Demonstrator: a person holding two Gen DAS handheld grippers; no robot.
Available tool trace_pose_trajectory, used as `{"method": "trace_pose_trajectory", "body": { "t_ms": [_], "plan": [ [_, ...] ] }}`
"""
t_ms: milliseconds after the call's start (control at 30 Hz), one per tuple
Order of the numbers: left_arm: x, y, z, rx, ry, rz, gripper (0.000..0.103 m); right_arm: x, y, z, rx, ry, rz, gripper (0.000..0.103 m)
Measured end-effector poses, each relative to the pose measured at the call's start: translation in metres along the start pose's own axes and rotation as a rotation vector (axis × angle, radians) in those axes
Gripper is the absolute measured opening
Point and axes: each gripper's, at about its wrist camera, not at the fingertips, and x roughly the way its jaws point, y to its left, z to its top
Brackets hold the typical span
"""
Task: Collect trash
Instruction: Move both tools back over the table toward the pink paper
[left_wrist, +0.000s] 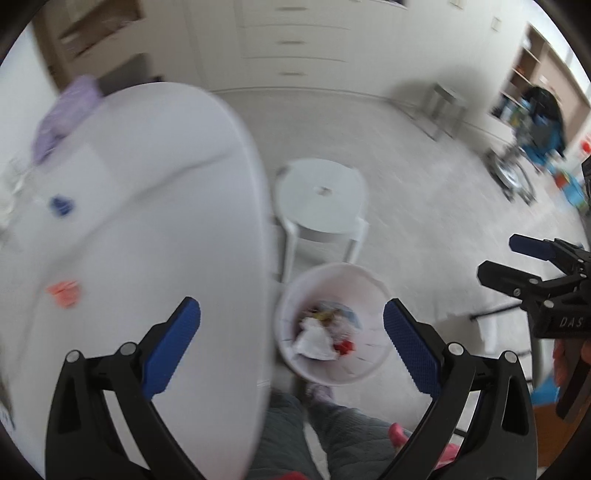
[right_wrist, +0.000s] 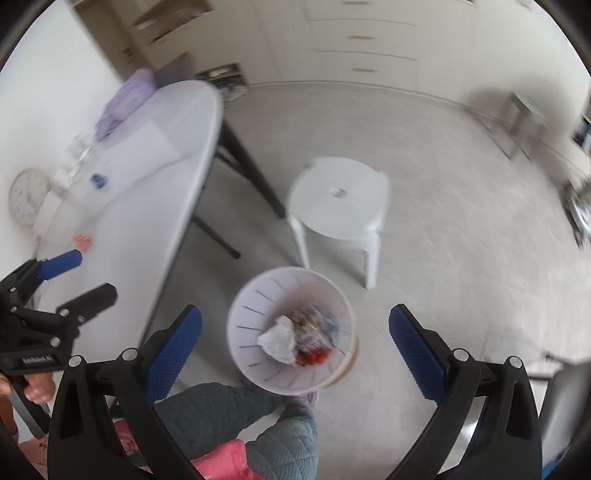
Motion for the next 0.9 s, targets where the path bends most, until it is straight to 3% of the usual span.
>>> {"method": "trace_pose_trajectory", "body": {
  "t_ms": [233, 500, 800, 900],
  "plan": [
    [-0.027, 0.113, -0.020, -0.222, -0.029, 0.144, 0.095, 0.023, 0.099, 0.044, -0.216, -0.003, 0.097, 0.100],
    [-0.001, 0.234, -0.039, -0.438, -0.005, 0.312, 0.095, 0.061, 0.201, 0.076, -0.341, 0.021, 0.185, 0.100],
    [0.061, 0.291, -0.030, -0.529, 0.054, 0.267, 0.095, 0.102, 0.268, 0.089, -0.421, 0.062, 0.185, 0.100],
    [0.077, 0.294, -0.024, -0.513, 0.075, 0.252, 0.086, 0.111, 0.278, 0.089, -0.433, 0.077, 0.188, 0.100]
  ]
}}
